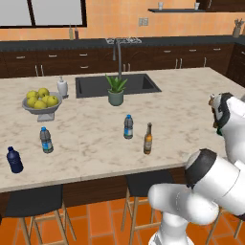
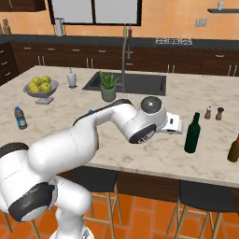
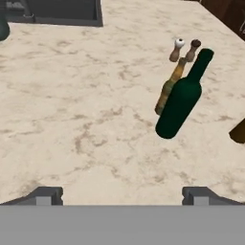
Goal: Move the plastic bottles in the middle to the plastics group, and the glass bottles in the middle to the glass group.
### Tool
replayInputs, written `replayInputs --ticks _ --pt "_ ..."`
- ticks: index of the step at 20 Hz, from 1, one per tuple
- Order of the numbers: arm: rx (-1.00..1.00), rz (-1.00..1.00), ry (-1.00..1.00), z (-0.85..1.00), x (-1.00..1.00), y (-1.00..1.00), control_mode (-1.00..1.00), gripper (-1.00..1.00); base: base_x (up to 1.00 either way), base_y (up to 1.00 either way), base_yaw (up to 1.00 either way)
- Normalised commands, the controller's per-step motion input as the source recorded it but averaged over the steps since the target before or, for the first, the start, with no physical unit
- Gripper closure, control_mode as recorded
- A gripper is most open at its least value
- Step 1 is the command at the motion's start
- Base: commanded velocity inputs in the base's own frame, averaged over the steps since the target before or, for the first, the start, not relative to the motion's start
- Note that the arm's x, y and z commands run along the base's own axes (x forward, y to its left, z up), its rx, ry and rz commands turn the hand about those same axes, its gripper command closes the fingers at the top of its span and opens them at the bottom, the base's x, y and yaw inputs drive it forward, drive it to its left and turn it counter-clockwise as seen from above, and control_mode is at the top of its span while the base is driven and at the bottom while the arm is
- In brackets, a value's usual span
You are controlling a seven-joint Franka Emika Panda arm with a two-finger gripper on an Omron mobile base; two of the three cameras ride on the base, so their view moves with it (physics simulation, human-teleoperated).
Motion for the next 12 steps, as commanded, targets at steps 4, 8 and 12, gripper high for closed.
replayInputs --ticks 4,8,12 --pt "-0.08 0.04 0.06 0.02 -0.01 1.00 -1.00 -1.00 0.00 0.00 0.00" --pt "-0.06 0.00 0.02 0.02 0.00 1.00 -1.00 -1.00 0.00 0.00 0.00" --pt "0.00 0.02 0.05 0.06 -0.01 1.00 -1.00 -1.00 0.00 0.00 0.00"
